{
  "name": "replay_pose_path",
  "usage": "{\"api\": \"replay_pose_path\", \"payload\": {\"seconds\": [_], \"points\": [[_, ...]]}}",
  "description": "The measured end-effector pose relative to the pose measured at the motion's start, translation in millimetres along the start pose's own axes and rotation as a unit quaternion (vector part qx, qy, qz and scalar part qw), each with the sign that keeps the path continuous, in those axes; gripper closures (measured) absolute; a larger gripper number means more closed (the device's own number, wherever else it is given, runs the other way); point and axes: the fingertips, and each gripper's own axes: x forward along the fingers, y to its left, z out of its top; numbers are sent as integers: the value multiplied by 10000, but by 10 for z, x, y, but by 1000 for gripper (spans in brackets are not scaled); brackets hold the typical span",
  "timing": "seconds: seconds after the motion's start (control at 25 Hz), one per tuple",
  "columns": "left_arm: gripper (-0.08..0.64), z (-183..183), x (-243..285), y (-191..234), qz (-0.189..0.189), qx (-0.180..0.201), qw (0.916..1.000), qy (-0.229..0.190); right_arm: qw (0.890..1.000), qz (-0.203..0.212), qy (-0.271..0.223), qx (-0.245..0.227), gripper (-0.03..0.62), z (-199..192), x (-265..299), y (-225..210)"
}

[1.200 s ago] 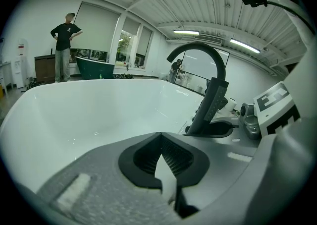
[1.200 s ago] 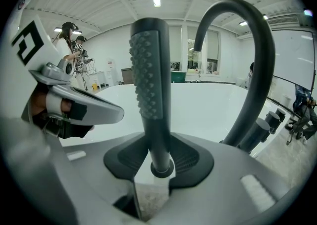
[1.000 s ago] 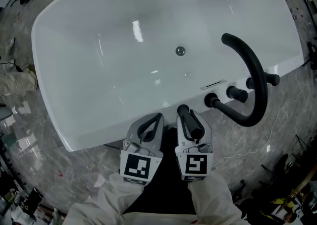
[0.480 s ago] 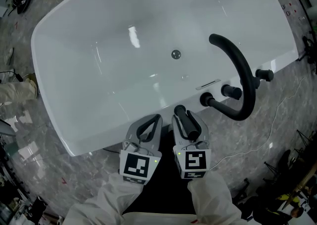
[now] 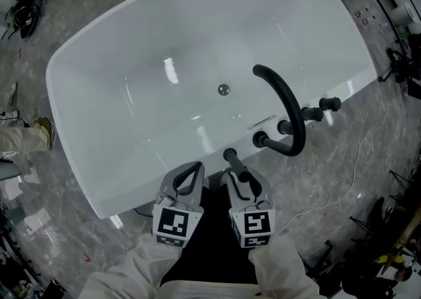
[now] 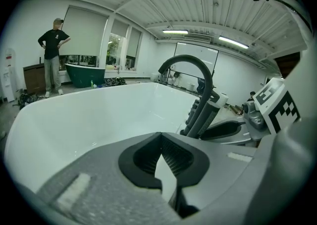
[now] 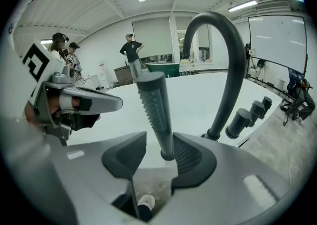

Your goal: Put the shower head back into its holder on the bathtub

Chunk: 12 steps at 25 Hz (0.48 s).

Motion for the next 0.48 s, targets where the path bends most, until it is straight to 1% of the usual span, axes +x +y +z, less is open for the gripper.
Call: {"api": "replay_pose_path", "payload": {"seconds": [0.24,0.4,0.48], "points": [[558,116,-119,-98,-107,138,9998,-19,9998,-74,-176,107,438,139,-265,14],[558,150,-188,-267,-185,138,9997,-34,9994,-54,-286,188,453,214,-460,16],[558,162,-225,-351,-197,112,9997,-57,9994,-64,-328,125,461,252,-562,12]]}}
